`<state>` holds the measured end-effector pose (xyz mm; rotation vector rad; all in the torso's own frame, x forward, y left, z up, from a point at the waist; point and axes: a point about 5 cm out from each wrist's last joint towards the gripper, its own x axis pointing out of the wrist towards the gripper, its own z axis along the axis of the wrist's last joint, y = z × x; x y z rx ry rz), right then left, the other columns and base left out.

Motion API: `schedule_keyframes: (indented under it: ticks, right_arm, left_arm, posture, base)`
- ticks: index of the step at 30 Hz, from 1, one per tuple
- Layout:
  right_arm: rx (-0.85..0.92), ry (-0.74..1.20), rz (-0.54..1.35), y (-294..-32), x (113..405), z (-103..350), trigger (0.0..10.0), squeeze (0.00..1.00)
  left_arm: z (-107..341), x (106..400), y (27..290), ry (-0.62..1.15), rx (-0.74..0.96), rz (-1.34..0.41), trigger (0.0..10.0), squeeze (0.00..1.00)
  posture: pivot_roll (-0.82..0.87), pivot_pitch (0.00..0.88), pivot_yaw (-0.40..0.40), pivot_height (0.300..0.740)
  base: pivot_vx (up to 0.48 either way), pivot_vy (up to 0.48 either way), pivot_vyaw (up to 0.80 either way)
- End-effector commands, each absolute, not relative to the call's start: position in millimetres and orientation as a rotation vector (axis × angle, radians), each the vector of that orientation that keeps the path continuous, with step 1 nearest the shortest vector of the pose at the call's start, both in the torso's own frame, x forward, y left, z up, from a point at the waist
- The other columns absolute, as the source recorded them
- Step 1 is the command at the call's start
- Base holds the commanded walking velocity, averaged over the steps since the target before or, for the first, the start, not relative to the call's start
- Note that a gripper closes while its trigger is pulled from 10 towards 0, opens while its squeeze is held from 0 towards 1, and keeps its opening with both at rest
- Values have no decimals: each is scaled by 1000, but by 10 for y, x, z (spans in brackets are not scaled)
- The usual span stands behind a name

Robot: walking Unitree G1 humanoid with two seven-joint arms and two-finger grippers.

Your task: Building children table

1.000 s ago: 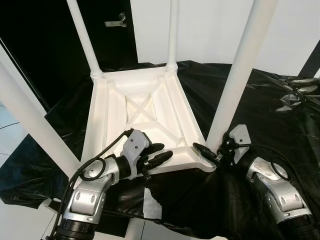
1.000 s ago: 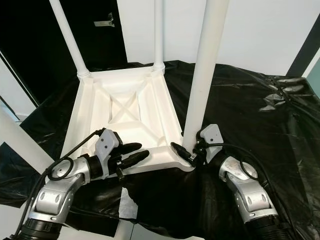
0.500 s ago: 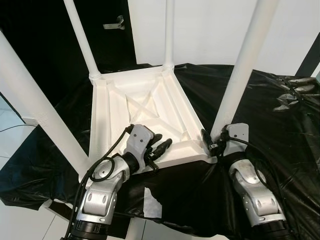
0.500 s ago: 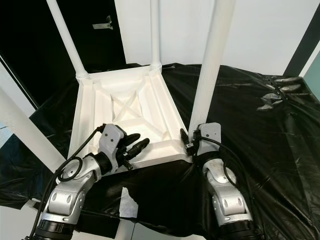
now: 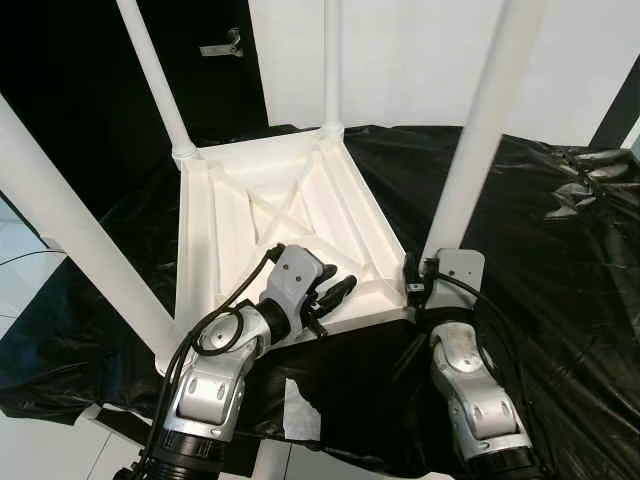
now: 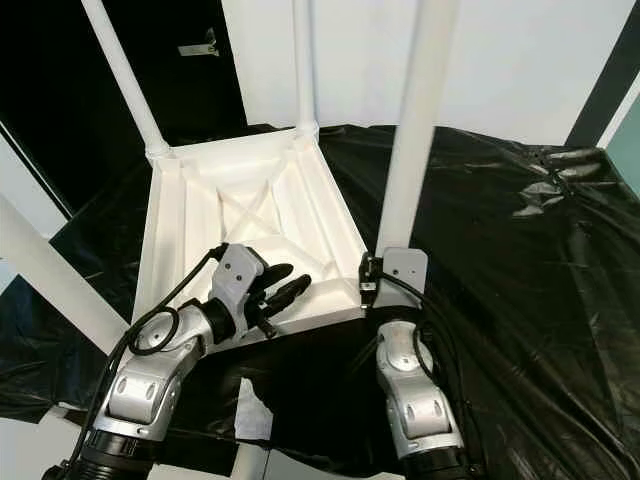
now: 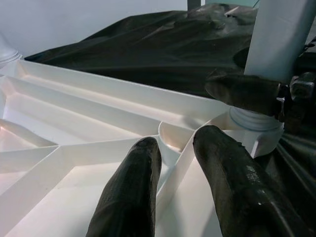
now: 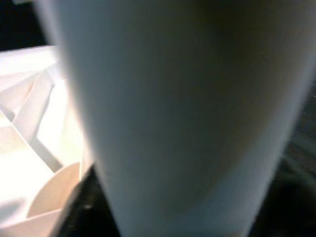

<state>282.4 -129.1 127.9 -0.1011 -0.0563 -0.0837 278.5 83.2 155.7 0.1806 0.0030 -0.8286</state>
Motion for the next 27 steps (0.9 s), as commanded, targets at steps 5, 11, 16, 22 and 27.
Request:
schedule_keyframes:
  ticks: [5,11,16,22,27]
  right_arm:
    - [-83,-80,-38,-1344,2799,1297,10000,1000]
    - [-38,-103,203,-1422,2707,1328,10000,0]
    - [-97,-110,409,-1596,2690,1356,10000,0]
    - [-151,-88,500,-1745,2758,1387,10000,0]
    - [-247,-19,687,-1865,2906,1417,9176,0]
  left_arm:
    - [1588,2805,874,-35,196,-741,10000,0]
    - [1600,2807,952,-27,199,-760,10000,0]
    - [1576,2780,937,-27,236,-791,10000,0]
    - [1590,2759,903,-38,221,-809,10000,0]
    - [1593,2743,861,-40,213,-834,10000,0]
  posture:
    - [-50,0,41,740]
    - [-54,0,44,740]
    - [-56,0,50,740]
    - [-52,0,53,740]
    - [-48,0,54,740]
  base:
    - [0,0,0]
    - [0,0,0]
    - [0,0,0]
    - [0,0,0]
    - [0,0,0]
